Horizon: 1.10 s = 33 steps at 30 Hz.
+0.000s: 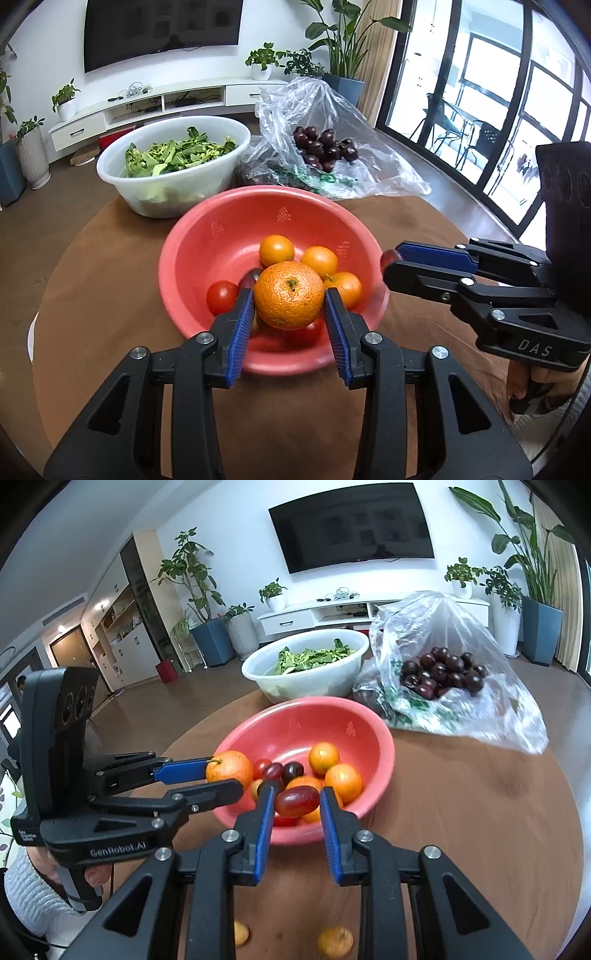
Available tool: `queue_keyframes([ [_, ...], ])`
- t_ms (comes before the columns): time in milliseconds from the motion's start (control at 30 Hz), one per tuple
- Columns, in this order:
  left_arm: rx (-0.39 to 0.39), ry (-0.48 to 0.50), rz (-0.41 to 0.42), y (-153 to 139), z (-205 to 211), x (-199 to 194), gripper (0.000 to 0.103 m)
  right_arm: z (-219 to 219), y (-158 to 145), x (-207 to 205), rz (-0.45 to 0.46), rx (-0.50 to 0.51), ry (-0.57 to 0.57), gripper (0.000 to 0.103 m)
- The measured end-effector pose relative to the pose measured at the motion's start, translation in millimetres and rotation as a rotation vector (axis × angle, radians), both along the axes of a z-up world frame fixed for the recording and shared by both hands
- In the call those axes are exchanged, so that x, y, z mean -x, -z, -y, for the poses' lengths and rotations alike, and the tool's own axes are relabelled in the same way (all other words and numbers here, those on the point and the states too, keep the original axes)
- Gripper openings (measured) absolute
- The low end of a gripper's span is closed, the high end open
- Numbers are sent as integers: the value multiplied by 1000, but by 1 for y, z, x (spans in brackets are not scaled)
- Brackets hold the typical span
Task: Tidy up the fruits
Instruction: 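Carry the orange and grape over the red bowl and open both tools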
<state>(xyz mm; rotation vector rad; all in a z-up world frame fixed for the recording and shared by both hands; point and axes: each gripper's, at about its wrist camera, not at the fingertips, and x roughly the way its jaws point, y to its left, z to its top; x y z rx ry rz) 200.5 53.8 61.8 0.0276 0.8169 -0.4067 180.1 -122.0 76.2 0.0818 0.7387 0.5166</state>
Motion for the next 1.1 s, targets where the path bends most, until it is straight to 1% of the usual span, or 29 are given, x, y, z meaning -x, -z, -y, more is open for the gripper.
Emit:
queue_keyframes([
  [333,-56,-15,-27,18,-2,-48,37,-21,12,-48,-21,56,-15,28],
  [433,-88,-27,-23,22,-2,-58,37,-26,15,-56,-22,77,-15,28],
  [567,-99,-33,-40,29,-2,-70,37,-31,19,-64,-25,100,-18,29],
  [667,-123,-28,-39,33,1,-75,38,-34,20,-67,-20,120,-23,29],
  [800,-147,-33,-51,41,4,-82,38,-37,23,-68,-22,137,-19,35],
  [833,-143,-36,-54,42,3,-84,40,-36,23,-69,-26,134,-17,36],
  [967,-153,-47,-27,40,3,-84,56,-34,23,-67,-22,118,-14,37],
  [1100,-159,-45,-5,36,4,-80,57,-28,19,-58,-10,92,-8,38],
])
